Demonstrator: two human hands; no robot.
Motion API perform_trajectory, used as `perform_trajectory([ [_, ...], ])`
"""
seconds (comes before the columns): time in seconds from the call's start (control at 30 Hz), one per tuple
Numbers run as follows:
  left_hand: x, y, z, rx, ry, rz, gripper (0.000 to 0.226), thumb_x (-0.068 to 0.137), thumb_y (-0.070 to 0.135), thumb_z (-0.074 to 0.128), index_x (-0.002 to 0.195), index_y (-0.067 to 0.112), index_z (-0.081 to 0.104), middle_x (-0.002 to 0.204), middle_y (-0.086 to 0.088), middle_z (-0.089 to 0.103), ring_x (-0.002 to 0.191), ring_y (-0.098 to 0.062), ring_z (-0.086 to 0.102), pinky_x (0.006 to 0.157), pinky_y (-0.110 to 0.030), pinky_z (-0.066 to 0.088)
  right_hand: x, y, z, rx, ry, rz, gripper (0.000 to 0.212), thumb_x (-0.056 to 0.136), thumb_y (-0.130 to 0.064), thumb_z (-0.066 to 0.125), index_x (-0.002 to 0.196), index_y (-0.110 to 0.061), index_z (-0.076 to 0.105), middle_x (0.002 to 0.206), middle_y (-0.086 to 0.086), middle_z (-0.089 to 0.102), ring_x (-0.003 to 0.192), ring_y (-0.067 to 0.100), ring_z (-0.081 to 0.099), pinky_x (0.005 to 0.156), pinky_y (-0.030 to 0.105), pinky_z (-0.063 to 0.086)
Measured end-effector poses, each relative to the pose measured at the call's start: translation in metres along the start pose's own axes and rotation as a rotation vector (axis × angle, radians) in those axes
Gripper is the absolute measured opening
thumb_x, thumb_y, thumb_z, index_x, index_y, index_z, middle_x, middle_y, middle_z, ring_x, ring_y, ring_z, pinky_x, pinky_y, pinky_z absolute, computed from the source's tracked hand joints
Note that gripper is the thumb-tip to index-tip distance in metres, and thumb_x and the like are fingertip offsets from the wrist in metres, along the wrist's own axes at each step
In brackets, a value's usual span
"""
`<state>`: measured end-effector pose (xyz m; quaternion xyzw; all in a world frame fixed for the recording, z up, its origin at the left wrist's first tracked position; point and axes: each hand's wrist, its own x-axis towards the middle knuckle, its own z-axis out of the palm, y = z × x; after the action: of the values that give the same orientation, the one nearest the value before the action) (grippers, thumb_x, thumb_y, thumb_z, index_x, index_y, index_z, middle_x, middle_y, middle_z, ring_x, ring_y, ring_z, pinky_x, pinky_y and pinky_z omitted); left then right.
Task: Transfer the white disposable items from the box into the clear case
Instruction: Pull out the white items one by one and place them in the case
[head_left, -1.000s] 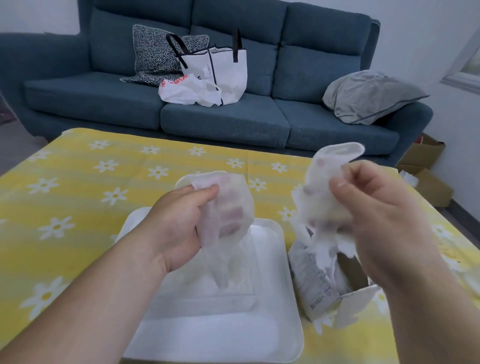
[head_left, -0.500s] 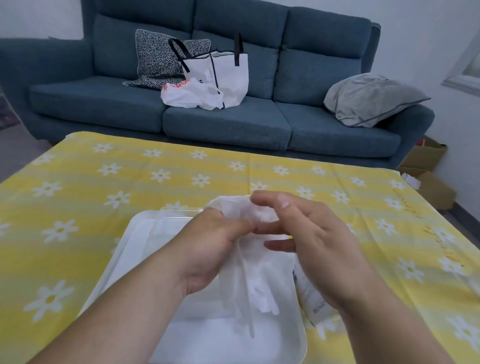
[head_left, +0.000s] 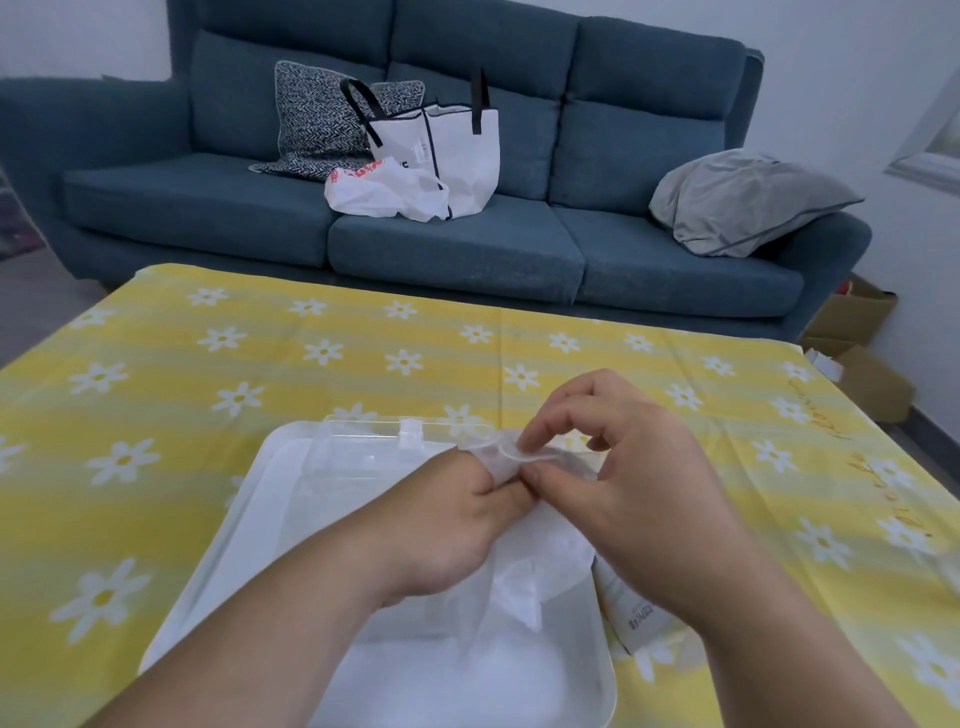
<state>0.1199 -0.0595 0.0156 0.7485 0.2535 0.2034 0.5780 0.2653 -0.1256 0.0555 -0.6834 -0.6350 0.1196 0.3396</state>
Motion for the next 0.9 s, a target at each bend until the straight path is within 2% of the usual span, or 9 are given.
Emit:
perform_trajectory([
  [0.13, 0.001, -0.001, -0.001, 0.091, -0.022, 0.027, 0.033, 0.107, 0.023, 0.041, 0.128, 0.031, 0.066, 0.13, 0.019, 0.063, 0.126, 0.008, 0.05, 0.107, -0.012, 0.035, 0.0, 0.0, -0.001, 0.017, -0.019, 0.037, 0.011, 0.08, -0.026, 0.074, 0.08, -0.036, 0.068, 0.099, -0.019, 0.06, 0.1, -0.002, 0.052, 0.078, 0.016, 0.04],
  [0.3, 0.002, -0.003, -0.002, 0.19, -0.019, 0.02, 0.029, 0.106, 0.028, 0.042, 0.118, 0.036, 0.066, 0.115, 0.016, 0.064, 0.115, -0.002, 0.056, 0.105, -0.031, 0.043, 0.0, -0.001, -0.003, 0.03, -0.018, 0.034, 0.015, 0.08, -0.023, 0.073, 0.073, -0.033, 0.065, 0.096, -0.017, 0.062, 0.097, 0.0, 0.054, 0.078, 0.021, 0.044],
  [0.4, 0.002, -0.002, -0.003, 0.215, -0.023, 0.041, 0.027, 0.107, 0.023, 0.042, 0.118, 0.029, 0.065, 0.117, 0.007, 0.065, 0.114, -0.01, 0.057, 0.103, -0.033, 0.043, 0.001, -0.003, -0.001, 0.028, -0.015, -0.009, 0.015, 0.083, -0.022, 0.071, 0.077, -0.034, 0.063, 0.101, -0.017, 0.063, 0.099, 0.002, 0.057, 0.082, 0.026, 0.048],
  [0.47, 0.001, 0.0, -0.004, 0.216, -0.031, 0.065, 0.026, 0.106, 0.019, 0.042, 0.117, 0.027, 0.065, 0.117, 0.007, 0.065, 0.114, -0.007, 0.056, 0.103, -0.029, 0.042, 0.002, -0.004, 0.0, 0.035, -0.046, -0.001, 0.013, 0.083, -0.025, 0.067, 0.087, -0.036, 0.063, 0.106, -0.019, 0.064, 0.1, 0.007, 0.06, 0.087, 0.03, 0.051],
  [0.53, -0.001, 0.001, -0.008, 0.246, -0.047, 0.095, 0.028, 0.106, 0.015, 0.043, 0.116, 0.027, 0.066, 0.119, 0.011, 0.064, 0.117, -0.002, 0.054, 0.104, -0.023, 0.04, 0.003, -0.003, -0.002, 0.036, -0.162, 0.027, 0.029, 0.083, -0.03, 0.066, 0.109, -0.042, 0.061, 0.112, -0.021, 0.065, 0.103, 0.006, 0.063, 0.091, 0.032, 0.053],
  [0.6, -0.003, 0.002, -0.013, 0.301, -0.064, 0.135, 0.029, 0.105, 0.014, 0.044, 0.12, 0.025, 0.066, 0.124, 0.015, 0.061, 0.123, 0.003, 0.049, 0.105, -0.014, 0.036, 0.004, -0.002, -0.006, 0.057, -0.285, 0.004, 0.045, 0.08, -0.032, 0.067, 0.123, -0.04, 0.06, 0.113, -0.022, 0.066, 0.108, -0.002, 0.062, 0.095, 0.03, 0.052],
  [0.73, -0.01, 0.008, -0.021, 0.349, -0.088, 0.119, 0.032, 0.106, 0.021, 0.042, 0.126, 0.042, 0.056, 0.122, 0.035, 0.052, 0.12, 0.019, 0.044, 0.1, -0.001, 0.03, 0.008, -0.009, -0.006, 0.056, -0.242, -0.05, 0.028, 0.074, -0.027, 0.063, 0.1, -0.033, 0.074, 0.094, -0.011, 0.073, 0.089, 0.007, 0.068, 0.081, 0.037, 0.057],
  [0.83, -0.014, 0.006, -0.025, 0.39, -0.103, 0.158, 0.034, 0.105, 0.015, 0.046, 0.132, 0.032, 0.058, 0.128, 0.024, 0.055, 0.122, 0.013, 0.045, 0.102, -0.003, 0.031, 0.011, -0.015, -0.001, 0.088, -0.242, -0.055, 0.01, 0.079, -0.021, 0.069, 0.084, -0.027, 0.074, 0.08, -0.007, 0.074, 0.075, 0.009, 0.067, 0.07, 0.034, 0.056],
  [0.9, -0.016, 0.004, -0.028, 0.368, -0.064, 0.096, 0.027, 0.103, 0.015, 0.05, 0.119, 0.033, 0.063, 0.122, 0.019, 0.063, 0.115, 0.006, 0.054, 0.099, -0.01, 0.04, 0.013, -0.017, 0.0, 0.099, -0.205, -0.042, 0.005, 0.082, -0.019, 0.07, 0.077, -0.022, 0.069, 0.073, -0.006, 0.07, 0.066, 0.011, 0.062, 0.06, 0.03, 0.051],
])
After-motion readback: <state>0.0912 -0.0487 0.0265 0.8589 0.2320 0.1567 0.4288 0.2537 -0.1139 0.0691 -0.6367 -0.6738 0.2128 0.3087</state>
